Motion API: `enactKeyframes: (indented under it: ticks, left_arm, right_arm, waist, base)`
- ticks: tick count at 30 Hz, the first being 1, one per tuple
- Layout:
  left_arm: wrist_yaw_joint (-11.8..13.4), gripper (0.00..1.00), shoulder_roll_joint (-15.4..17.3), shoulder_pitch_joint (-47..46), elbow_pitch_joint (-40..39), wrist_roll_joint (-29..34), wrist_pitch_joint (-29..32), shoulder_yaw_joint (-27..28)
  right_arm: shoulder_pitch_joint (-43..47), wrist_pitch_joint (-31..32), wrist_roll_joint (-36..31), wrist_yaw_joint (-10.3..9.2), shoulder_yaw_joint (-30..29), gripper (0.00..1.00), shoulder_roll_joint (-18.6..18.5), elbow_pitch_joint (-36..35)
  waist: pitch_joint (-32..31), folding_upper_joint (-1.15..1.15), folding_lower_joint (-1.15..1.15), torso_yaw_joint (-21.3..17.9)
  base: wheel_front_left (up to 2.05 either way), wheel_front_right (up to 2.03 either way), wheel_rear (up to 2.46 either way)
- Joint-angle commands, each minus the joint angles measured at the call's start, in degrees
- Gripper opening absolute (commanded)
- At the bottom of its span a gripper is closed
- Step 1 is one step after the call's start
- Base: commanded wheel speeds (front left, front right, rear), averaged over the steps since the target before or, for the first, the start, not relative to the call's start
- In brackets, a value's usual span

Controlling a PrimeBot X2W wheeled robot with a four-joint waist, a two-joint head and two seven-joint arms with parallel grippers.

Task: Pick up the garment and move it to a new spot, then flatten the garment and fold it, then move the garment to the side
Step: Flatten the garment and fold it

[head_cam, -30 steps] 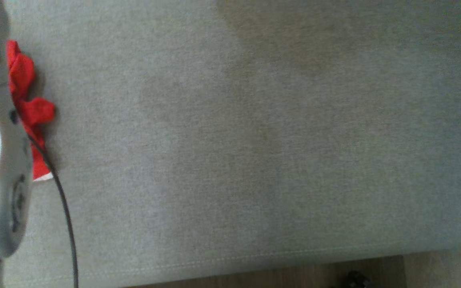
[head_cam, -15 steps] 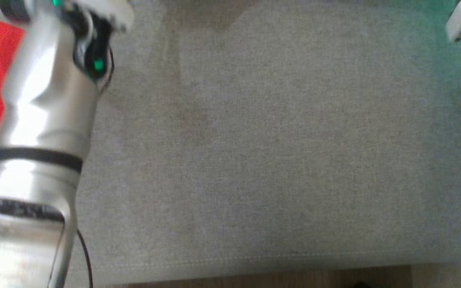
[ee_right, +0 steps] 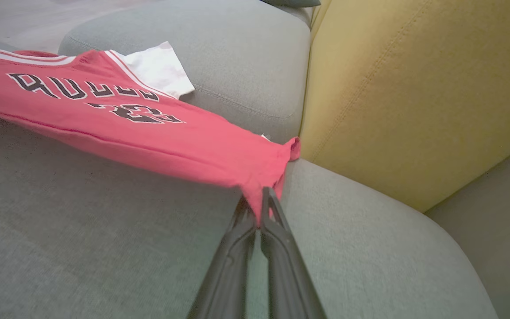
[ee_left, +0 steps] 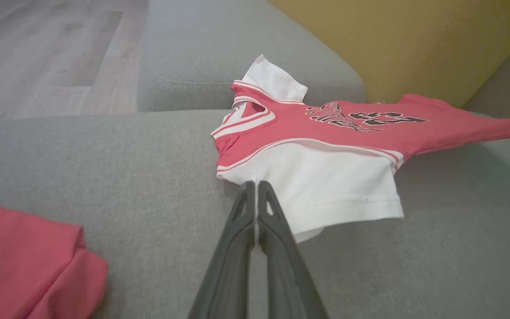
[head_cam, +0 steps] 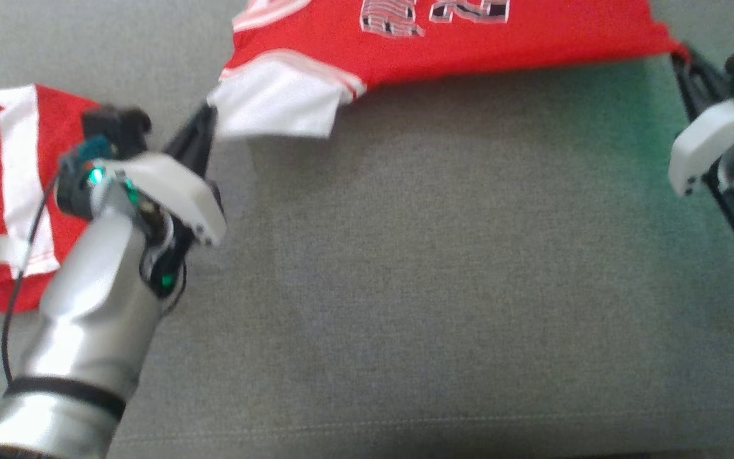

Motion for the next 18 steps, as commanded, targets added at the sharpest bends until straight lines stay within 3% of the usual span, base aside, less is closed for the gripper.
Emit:
enactKeyframes:
  ticks: [1,8,18]
  left_arm:
    - [0.1,0.0,3.4,0.0,-2.4,-0.5,0.5,0.8]
    - [0.1,0.0,9.4,10.8,-12.2,-4.5,6.2,-3.3]
    - [0.1,0.0,17.5,23.6,-29.3,-9.2,16.3,-6.2]
  right_arm:
    - [1.4,0.1,1.1,0.2,1.3,0.0,-1.8,-1.5]
    - [6.7,2.6,8.2,0.2,11.7,0.0,-4.9,-5.5]
    - [12.8,8.2,19.5,0.2,21.9,0.0,-9.9,-12.0]
  waist:
    - [-2.1,0.0,0.0,0.2]
    - [-7.7,0.0,0.0,-0.2]
    - [-13.8,0.0,0.0,-1.1]
  base:
    - [0.0,0.0,0.0]
    - [0.0,0.0,0.0]
    - [0.0,0.0,0.0]
